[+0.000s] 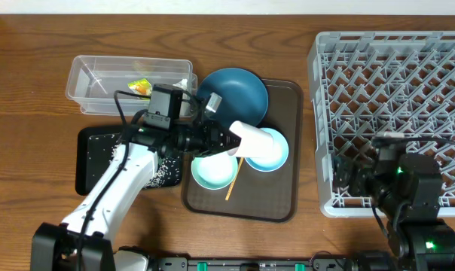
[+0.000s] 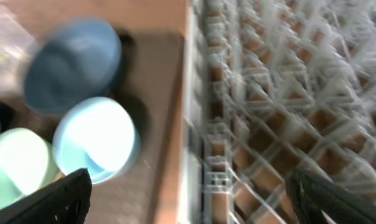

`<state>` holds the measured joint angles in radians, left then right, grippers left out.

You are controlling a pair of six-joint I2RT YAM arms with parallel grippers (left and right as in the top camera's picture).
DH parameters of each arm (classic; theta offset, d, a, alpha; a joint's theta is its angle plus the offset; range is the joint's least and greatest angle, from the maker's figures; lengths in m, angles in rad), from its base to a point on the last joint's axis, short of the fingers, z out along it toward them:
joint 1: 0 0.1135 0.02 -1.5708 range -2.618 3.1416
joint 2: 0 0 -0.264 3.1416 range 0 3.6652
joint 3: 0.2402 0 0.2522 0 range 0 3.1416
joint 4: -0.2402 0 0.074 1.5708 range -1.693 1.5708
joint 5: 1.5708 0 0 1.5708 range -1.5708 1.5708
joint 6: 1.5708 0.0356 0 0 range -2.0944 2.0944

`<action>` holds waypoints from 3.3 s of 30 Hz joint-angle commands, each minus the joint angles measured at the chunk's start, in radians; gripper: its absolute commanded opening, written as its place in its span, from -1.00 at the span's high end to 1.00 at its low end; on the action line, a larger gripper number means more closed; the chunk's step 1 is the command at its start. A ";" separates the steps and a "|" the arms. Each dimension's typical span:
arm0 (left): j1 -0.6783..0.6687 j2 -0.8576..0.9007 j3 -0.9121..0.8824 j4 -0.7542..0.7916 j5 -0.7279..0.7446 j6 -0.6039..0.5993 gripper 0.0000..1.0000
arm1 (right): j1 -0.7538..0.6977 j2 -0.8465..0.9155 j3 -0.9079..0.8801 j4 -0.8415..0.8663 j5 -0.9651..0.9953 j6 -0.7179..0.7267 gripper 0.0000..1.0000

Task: Sort waste into correct bins and load items into the dishwasher rack
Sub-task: 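Hand pink cup from left gripper to right gripper, then carry cup with right gripper into dish rack, left arm retracts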

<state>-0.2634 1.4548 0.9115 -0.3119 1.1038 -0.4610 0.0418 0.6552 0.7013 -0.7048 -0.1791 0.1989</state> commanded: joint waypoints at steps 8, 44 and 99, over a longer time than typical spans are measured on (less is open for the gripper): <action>0.004 0.022 0.022 0.332 0.096 -0.393 0.88 | 0.012 0.121 0.017 0.283 -0.623 -0.063 -0.98; -0.054 0.025 0.022 0.430 0.181 -0.568 0.88 | 0.012 0.600 0.017 0.895 -1.258 -0.100 -0.86; -0.067 0.013 0.022 0.061 -0.261 0.013 -0.38 | 0.115 0.600 0.017 0.653 -0.943 -0.095 0.97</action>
<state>-0.3546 1.4704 0.9207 -0.2028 1.0298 -0.6258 0.1482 1.2530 0.7063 -0.0349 -1.2163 0.1104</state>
